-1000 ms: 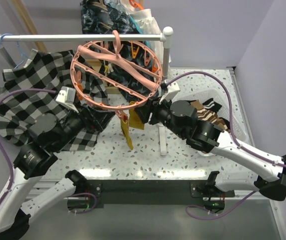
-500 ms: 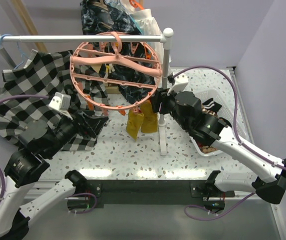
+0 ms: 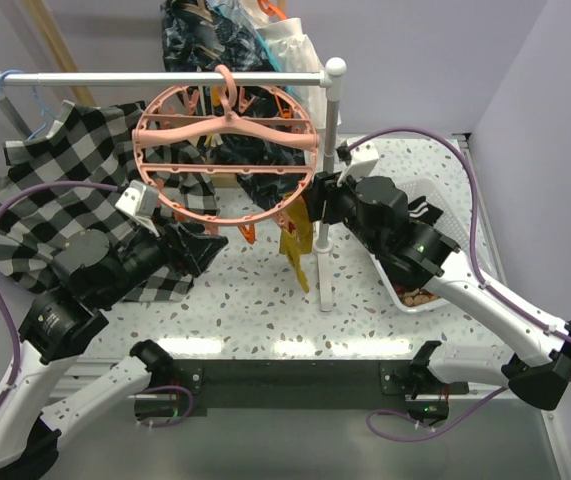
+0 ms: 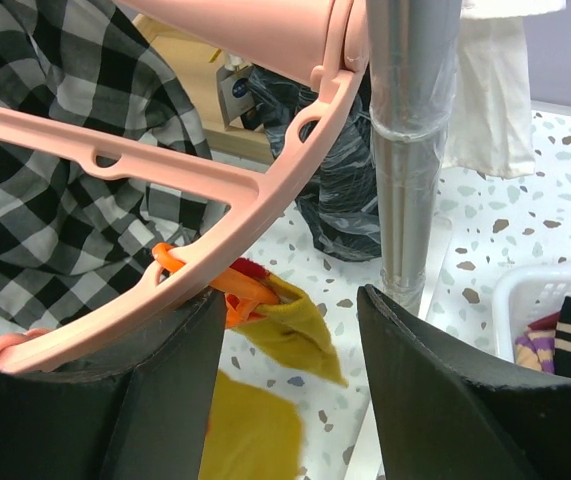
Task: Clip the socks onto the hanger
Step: Open the clamp at the hanger.
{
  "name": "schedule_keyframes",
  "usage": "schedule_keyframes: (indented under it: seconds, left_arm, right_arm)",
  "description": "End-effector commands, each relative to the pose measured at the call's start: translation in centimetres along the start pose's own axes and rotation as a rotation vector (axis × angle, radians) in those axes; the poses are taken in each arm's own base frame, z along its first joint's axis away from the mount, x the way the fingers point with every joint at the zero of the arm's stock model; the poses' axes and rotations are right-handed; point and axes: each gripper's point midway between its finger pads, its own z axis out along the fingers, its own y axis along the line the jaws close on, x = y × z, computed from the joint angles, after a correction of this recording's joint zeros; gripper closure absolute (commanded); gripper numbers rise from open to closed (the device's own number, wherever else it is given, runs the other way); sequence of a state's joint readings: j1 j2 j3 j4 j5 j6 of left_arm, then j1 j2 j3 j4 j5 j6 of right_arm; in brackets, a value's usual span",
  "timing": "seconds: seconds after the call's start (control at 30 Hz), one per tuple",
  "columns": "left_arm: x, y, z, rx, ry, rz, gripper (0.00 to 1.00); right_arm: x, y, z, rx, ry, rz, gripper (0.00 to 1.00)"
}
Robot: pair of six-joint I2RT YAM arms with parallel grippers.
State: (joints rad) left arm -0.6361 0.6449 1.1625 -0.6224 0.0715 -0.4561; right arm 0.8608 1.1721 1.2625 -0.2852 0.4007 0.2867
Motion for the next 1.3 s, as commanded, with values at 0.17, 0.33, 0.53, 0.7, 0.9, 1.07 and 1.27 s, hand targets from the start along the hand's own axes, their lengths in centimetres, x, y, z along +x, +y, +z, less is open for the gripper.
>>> schedule_keyframes:
  seconds: [0.17, 0.33, 0.53, 0.7, 0.9, 1.07, 1.27]
  left_arm:
    - [0.0, -2.1, -0.3, 0.096, 0.032, -0.029, 0.35]
    - [0.6, -2.5, 0.4, 0.118, 0.068, -0.071, 0.37]
    - [0.3, -2.5, 1.6, 0.11, 0.053, -0.108, 0.38]
    - [0.1, -1.6, 2.4, 0.056, 0.048, -0.115, 0.36]
    - [0.5, -0.1, 3.1, -0.009, 0.031, -0.108, 0.32]
    - [0.4, 0.6, 3.5, -0.031, -0.004, -0.106, 0.32]
    - [-0.1, 0.9, 4.0, -0.03, -0.058, -0.099, 0.31]
  right_arm:
    - [-2.9, 1.2, -0.3, -0.049, -0.064, 0.018, 0.41]
    - [-2.7, 1.8, 0.0, -0.07, -0.053, 0.023, 0.41]
    - [-2.7, 2.3, 0.1, -0.088, -0.05, 0.033, 0.4]
    - [-2.8, 2.4, 0.0, -0.095, -0.051, 0.04, 0.4]
    - [-2.5, 2.6, 0.0, -0.108, -0.045, 0.048, 0.4]
    - [-2.3, 2.7, 0.1, -0.114, -0.037, 0.048, 0.4]
    - [-2.2, 2.7, 0.2, -0.113, -0.034, 0.05, 0.4]
